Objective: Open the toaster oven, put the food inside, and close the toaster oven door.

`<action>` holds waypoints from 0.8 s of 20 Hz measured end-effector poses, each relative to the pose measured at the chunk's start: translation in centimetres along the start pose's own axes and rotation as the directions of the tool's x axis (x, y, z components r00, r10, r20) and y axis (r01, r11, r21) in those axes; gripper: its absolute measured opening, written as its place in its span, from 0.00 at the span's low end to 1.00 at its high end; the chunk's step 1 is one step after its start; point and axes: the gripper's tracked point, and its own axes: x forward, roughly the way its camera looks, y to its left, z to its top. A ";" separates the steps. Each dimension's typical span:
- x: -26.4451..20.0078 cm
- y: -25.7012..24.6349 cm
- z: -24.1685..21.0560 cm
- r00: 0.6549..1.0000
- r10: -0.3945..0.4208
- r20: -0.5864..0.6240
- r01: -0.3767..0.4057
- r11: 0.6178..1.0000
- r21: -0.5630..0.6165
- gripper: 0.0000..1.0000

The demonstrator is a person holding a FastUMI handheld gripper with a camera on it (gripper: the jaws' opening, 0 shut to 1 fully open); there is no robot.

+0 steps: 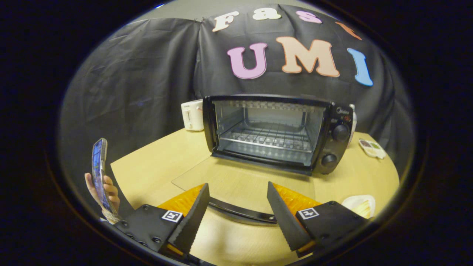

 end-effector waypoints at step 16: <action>-10.4 -20.4 -3.9 0.936 -0.337 -0.104 0.346 0.934 0.092 0.97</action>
